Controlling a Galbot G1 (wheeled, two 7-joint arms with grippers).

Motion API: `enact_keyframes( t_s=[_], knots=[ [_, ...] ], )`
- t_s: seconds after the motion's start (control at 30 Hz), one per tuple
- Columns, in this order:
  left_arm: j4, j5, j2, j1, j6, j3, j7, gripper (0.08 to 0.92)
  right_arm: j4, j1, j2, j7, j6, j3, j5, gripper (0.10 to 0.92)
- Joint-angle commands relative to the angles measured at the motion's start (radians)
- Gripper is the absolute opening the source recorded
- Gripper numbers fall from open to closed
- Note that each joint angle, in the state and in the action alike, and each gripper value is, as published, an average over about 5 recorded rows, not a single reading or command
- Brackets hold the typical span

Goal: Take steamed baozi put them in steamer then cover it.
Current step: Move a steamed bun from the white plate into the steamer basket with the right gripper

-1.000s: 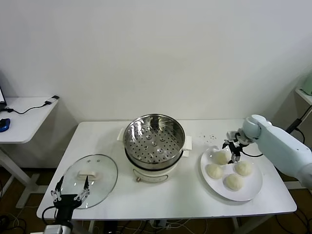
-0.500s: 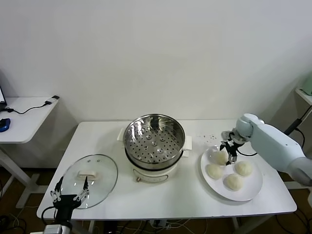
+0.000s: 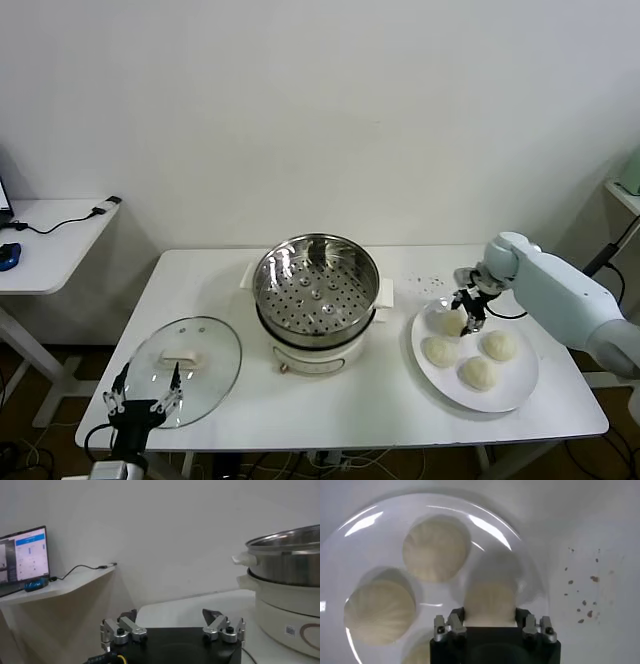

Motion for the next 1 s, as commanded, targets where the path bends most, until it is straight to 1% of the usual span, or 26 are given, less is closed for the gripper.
enact_keyframes(
  t_s=[0.03, 0.17, 0.27, 0.5, 0.63, 0.73, 1.0],
  knots=[
    [-0.005, 0.001, 0.001, 0.005, 0.0, 0.0, 0.0, 0.823, 0.027, 0.158, 0.01, -0.014, 0.073, -0.113, 0.048, 0.653],
    [-0.01, 0.002, -0.001, 0.011, -0.002, 0.001, 0.0, 0.823, 0.053, 0.342, 0.054, -0.056, 0.158, -0.239, 0.114, 0.653],
    [-0.013, 0.004, -0.003, 0.018, -0.005, 0.002, 0.0, 0.823, 0.056, 0.47, 0.114, -0.097, 0.238, -0.318, 0.15, 0.653],
    [-0.014, 0.004, -0.007, 0.03, -0.014, 0.006, -0.001, 0.823, 0.041, 0.636, 0.297, -0.131, 0.418, -0.373, 0.14, 0.66],
    [-0.016, 0.003, -0.006, 0.032, -0.011, 0.007, -0.001, 0.823, 0.072, 0.651, 0.393, -0.114, 0.474, -0.357, 0.104, 0.663],
    [-0.02, 0.001, -0.003, 0.035, -0.008, 0.008, -0.001, 0.823, 0.109, 0.632, 0.445, -0.095, 0.508, -0.341, 0.044, 0.663],
    [-0.027, -0.003, 0.005, 0.049, -0.002, 0.017, -0.002, 0.823, 0.136, 0.461, 0.557, -0.026, 0.633, -0.253, -0.256, 0.67]
  ],
)
